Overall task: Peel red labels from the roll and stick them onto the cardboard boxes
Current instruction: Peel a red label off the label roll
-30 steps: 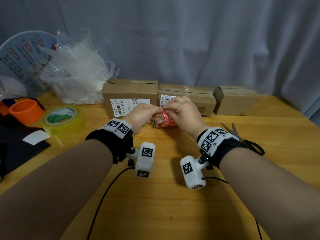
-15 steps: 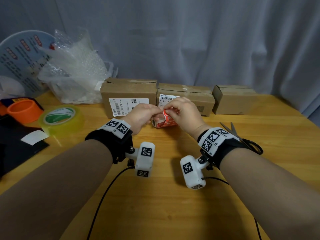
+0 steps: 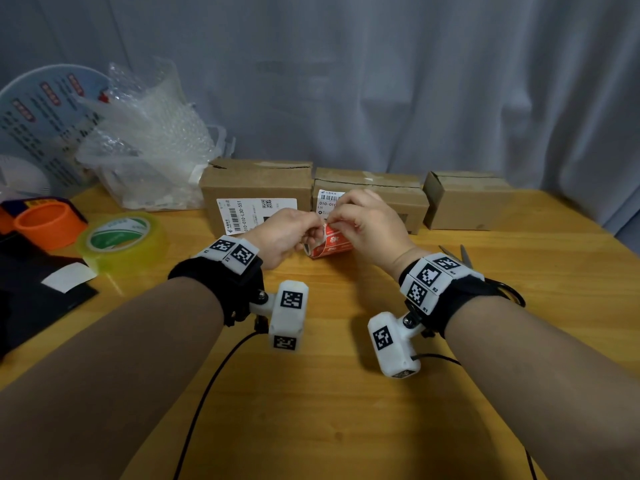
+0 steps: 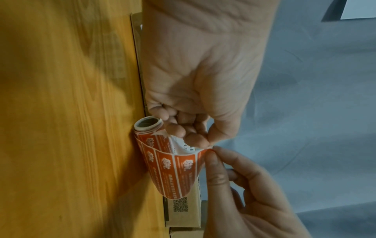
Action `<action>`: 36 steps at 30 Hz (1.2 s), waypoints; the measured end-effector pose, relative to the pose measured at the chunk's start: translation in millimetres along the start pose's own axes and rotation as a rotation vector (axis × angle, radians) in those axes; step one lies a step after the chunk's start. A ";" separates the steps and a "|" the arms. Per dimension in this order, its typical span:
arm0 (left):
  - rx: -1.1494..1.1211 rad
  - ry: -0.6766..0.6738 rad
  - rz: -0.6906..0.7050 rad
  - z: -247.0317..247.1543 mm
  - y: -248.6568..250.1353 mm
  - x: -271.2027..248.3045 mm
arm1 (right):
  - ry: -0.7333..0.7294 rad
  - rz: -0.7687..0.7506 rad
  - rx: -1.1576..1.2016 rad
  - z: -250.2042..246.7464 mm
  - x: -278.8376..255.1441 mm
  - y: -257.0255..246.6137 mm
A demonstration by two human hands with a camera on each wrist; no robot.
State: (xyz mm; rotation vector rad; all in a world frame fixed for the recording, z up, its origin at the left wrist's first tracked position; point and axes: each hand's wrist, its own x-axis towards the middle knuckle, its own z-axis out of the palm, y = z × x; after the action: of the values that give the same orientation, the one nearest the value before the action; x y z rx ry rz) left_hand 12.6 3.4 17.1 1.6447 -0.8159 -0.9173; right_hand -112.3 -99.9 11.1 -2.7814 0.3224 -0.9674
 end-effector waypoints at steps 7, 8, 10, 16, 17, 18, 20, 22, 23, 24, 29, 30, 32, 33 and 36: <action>0.160 0.071 0.037 -2.9 2.2 0.0 | -0.068 0.178 0.197 -4.7 1.1 8.2; 0.187 0.083 0.056 -3.3 2.3 -0.2 | -0.063 0.243 0.267 -5.2 0.7 10.4; 0.246 0.098 0.084 -4.1 1.3 -0.5 | -0.031 0.349 0.380 -8.1 -0.1 13.6; 0.429 0.091 0.080 -10.8 -3.4 3.7 | 0.110 0.529 0.607 -18.4 -5.9 19.1; 0.436 0.103 0.080 -11.5 -2.9 4.5 | 0.147 0.542 0.633 -18.7 -6.8 20.6; 0.444 0.118 0.080 -11.7 -2.5 4.8 | 0.201 0.561 0.664 -18.0 -7.2 23.1; 0.466 0.147 0.072 -10.8 -2.4 4.5 | 0.354 0.608 0.735 -20.0 -8.2 27.3; 0.485 0.162 0.062 -9.1 -4.9 3.6 | 0.502 0.640 0.750 -25.7 -10.0 31.6; 0.492 0.158 0.066 -8.3 -6.8 3.6 | 0.534 0.646 0.737 -28.2 -11.2 33.5; 0.489 0.152 0.079 -7.5 -9.1 4.5 | 0.533 0.644 0.720 -29.7 -12.1 35.4; 0.277 0.142 0.207 8.2 0.3 -3.3 | 0.339 0.571 0.660 -29.5 -13.1 27.0; 0.248 0.145 0.222 11.7 3.8 -4.5 | 0.303 0.561 0.638 -28.1 -11.8 23.9; 0.283 0.153 0.256 16.6 8.0 -3.4 | 0.252 0.549 0.608 -24.5 -9.8 18.7; 0.329 0.152 0.268 18.1 10.1 -2.1 | 0.234 0.541 0.607 -23.7 -8.8 16.1; 0.401 0.059 0.184 22.4 15.9 -0.1 | 0.190 0.508 0.598 -22.5 -5.5 9.1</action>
State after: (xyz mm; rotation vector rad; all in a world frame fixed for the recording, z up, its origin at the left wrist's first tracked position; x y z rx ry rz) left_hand -8.2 -10.2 28.7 1.8893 -1.1440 -0.5976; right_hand -132.0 -109.4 23.1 -1.9435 0.6115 -0.9880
